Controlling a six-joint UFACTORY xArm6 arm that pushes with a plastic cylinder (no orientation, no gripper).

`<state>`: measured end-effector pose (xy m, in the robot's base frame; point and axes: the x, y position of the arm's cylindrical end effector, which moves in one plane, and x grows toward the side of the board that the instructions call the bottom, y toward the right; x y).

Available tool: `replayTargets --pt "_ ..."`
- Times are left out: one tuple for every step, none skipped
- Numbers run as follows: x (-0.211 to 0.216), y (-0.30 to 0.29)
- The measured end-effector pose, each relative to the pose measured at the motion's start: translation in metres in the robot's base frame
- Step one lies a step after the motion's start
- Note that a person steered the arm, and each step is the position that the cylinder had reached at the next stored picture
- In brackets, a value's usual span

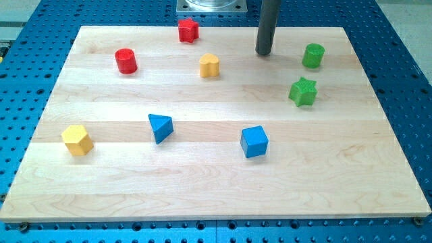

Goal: Move the heart diagonally to the hexagon

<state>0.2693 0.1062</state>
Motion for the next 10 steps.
replayTargets --pt "0.000 0.000" --pt "0.000 -0.009" --pt "0.001 -0.055" --pt "0.023 -0.081" --pt "0.040 -0.087" --pt "0.017 -0.122" --pt "0.077 -0.142" --pt "0.079 -0.128" --pt "0.047 -0.120" --pt "0.049 -0.053"
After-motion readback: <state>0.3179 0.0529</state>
